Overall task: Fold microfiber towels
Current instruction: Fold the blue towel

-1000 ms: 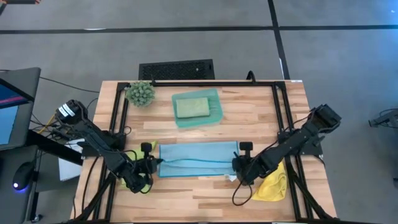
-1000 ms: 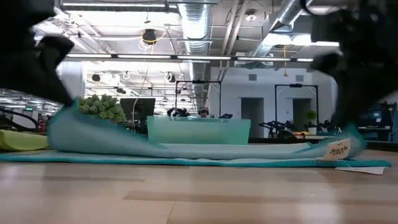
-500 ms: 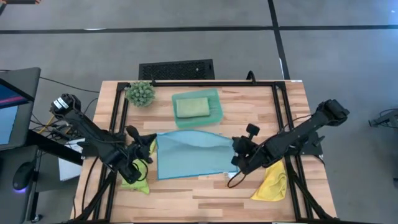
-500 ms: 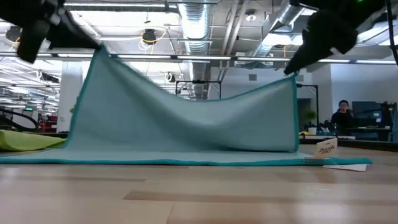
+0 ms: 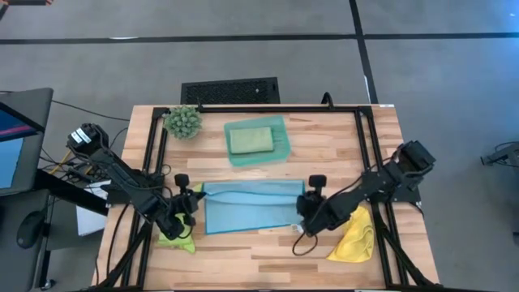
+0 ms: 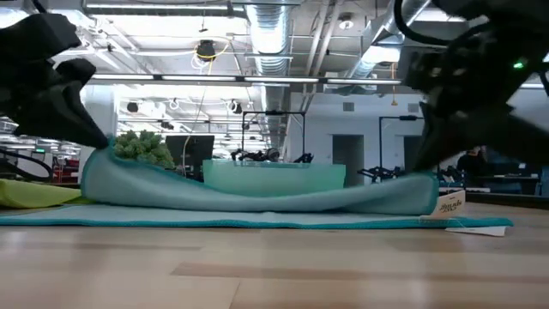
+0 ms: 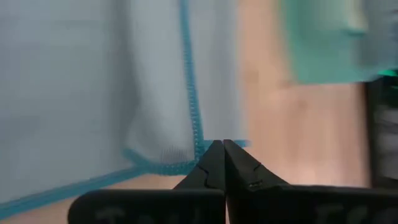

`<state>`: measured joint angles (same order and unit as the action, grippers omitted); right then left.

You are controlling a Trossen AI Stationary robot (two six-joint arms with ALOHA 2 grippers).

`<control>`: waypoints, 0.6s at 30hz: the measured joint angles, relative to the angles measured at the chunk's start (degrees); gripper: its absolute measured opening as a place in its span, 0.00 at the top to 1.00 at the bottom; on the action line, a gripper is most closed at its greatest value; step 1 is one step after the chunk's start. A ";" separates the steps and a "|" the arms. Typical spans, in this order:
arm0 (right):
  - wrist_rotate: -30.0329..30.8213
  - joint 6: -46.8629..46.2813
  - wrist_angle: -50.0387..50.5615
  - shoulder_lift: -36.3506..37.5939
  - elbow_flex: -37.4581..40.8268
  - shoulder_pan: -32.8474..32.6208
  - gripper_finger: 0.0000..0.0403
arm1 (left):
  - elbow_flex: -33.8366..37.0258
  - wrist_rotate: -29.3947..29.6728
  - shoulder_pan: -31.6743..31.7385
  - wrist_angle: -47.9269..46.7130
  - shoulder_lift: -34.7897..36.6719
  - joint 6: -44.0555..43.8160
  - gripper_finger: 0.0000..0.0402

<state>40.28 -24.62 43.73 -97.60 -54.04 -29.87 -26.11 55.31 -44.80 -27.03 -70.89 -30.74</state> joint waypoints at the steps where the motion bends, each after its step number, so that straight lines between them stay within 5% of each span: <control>1: 2.77 -0.87 0.97 0.13 0.00 0.58 0.98 | 0.00 2.40 0.00 -0.01 0.00 0.33 1.00; 8: 22.01 -11.60 8.37 3.04 0.00 8.00 0.98 | -0.02 21.33 3.17 -0.08 0.00 1.75 1.00; 18: 30.19 -9.21 7.91 3.62 0.00 10.36 0.98 | -0.02 20.19 7.36 0.04 0.00 2.37 1.00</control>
<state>70.48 -33.83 51.64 -93.97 -54.04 -19.51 -26.13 75.51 -37.44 -26.98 -70.89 -28.37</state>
